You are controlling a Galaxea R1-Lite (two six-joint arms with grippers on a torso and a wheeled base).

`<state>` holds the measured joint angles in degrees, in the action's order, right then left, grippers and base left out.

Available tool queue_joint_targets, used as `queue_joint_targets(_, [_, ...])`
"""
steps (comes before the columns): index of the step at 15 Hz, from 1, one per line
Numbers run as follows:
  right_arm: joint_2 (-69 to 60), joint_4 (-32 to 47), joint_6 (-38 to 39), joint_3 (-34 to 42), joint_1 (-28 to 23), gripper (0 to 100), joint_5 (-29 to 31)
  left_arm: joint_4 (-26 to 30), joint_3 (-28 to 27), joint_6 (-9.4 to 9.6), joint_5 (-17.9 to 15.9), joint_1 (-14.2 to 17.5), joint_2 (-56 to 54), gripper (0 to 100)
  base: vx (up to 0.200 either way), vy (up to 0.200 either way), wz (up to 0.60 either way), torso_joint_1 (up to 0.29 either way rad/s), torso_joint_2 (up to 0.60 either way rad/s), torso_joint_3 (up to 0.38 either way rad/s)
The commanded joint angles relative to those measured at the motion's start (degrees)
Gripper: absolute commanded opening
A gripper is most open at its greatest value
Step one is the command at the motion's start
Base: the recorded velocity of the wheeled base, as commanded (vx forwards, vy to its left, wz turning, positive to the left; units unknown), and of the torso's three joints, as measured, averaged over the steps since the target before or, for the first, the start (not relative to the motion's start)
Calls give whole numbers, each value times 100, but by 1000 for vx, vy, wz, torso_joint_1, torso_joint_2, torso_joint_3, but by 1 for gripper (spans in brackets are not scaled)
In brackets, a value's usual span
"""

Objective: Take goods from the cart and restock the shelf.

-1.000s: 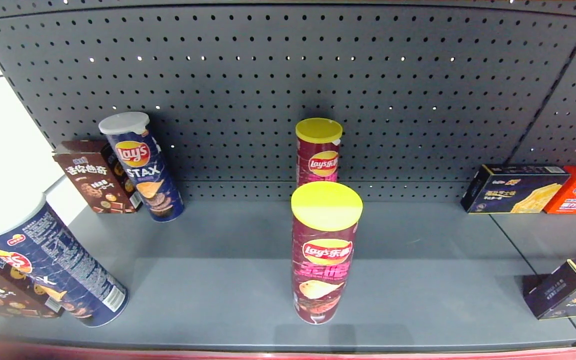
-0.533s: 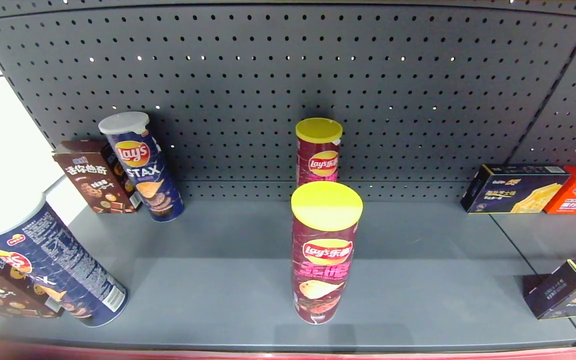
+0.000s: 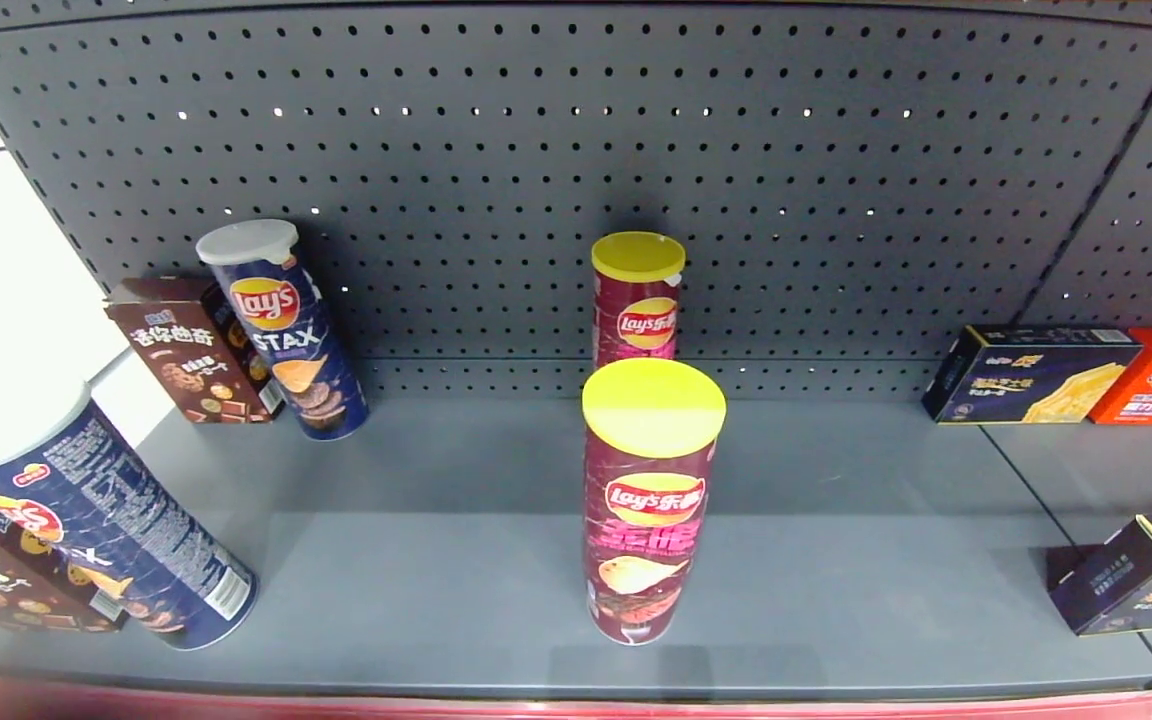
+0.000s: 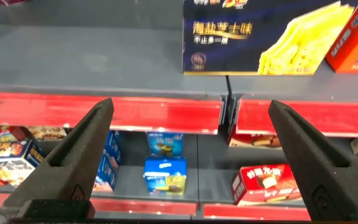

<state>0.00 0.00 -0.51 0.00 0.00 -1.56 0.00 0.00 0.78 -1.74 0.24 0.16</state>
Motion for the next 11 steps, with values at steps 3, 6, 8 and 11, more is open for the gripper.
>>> queue_joint_targets(3, [0, 0, -2, 0, 0, 100, -2, 0, 0, 1, -1, 2, 2, 100, 0, 0, 0, 0, 0, 0])
queue_joint_targets(6, [9, 0, -2, -9, 0, 100, -2, 0, 0, 1, -1, 2, 2, 100, 0, 0, 0, 0, 0, 0])
queue_joint_targets(8, [0, 0, -2, 0, 0, 100, -2, 0, 0, 1, -1, 2, 2, 100, 0, 0, 0, 0, 0, 0])
queue_joint_targets(11, [9, -9, -10, 0, 0, 100, -2, 0, 0, -8, -1, 2, 2, 100, 0, 0, 0, 0, 0, 0])
